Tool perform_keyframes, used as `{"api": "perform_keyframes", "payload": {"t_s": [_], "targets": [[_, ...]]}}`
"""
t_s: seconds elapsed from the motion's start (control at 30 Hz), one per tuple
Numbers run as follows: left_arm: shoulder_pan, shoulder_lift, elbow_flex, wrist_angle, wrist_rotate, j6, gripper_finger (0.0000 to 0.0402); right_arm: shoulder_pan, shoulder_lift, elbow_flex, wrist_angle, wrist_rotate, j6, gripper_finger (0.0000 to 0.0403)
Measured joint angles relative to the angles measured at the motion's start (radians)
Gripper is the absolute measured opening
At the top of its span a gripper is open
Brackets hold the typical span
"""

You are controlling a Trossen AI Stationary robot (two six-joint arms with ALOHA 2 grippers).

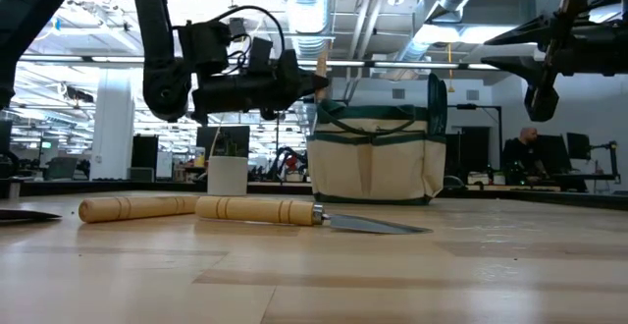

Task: Pick & Place Garden tools in Gardening bag
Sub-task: Put the brown trowel into the gardening bag

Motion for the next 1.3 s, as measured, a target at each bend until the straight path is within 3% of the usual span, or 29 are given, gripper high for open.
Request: {"api": "perform_keyframes", "payload": {"t_s": [0.47,1.3], "targets": [[-0.002,0.005,-0.008,-0.003,0.037,-0.027,0.005,0.0,0.0,0.0,-0.005,0.057,-0.009,0.0104],[-0.063,-0.005,-0.008,-0.012,0.001,0.044,0.0179,0.0,0.0,0.0,-0.008,0.076,-0.038,0.0104]]}}
